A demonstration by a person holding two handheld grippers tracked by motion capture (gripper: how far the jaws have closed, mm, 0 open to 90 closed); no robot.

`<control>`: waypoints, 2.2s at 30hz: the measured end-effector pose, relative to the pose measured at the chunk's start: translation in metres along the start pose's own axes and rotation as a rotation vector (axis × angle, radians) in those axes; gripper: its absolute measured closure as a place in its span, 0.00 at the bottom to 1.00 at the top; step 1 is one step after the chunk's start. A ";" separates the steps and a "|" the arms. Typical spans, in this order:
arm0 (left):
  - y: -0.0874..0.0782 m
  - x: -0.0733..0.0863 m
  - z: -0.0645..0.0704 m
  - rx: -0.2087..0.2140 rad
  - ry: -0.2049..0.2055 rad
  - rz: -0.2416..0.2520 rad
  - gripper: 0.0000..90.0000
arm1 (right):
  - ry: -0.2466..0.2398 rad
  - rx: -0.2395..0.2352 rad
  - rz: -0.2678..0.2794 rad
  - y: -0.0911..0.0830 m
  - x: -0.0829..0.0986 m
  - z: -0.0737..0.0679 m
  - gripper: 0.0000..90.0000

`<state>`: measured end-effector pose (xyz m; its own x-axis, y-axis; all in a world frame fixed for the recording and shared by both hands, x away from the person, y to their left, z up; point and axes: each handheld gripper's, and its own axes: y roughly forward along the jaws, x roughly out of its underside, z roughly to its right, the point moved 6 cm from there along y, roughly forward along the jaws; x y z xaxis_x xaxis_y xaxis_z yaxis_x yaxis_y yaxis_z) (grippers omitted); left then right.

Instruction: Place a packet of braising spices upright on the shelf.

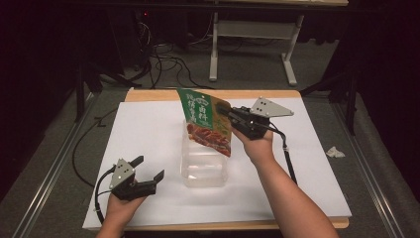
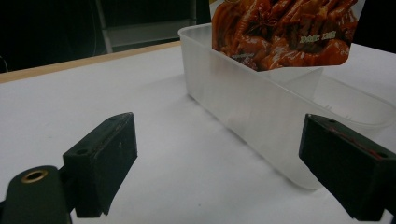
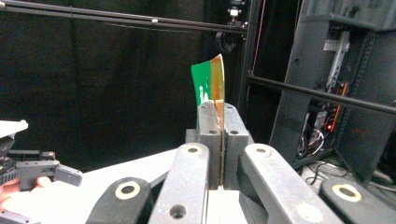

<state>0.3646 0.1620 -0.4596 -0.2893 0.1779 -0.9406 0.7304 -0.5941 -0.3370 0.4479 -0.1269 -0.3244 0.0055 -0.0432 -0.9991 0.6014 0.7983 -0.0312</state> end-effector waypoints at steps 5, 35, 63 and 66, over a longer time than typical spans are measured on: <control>0.000 0.001 0.001 0.001 0.010 0.000 0.13 | 0.013 0.004 -0.002 0.003 0.002 0.001 1.00; -0.002 0.000 0.000 0.002 0.020 0.002 0.14 | 0.027 0.036 -0.013 0.014 0.019 0.001 1.00; 0.000 0.000 0.002 0.002 0.034 -0.011 0.14 | 0.066 0.087 -0.028 -0.003 0.049 0.005 1.00; 0.001 0.000 0.003 0.001 0.034 -0.010 0.14 | 0.063 0.084 -0.030 -0.003 0.050 0.003 1.00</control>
<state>0.3633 0.1596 -0.4602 -0.2752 0.2104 -0.9381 0.7268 -0.5932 -0.3463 0.4488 -0.1328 -0.3740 -0.0626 -0.0265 -0.9977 0.6657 0.7437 -0.0615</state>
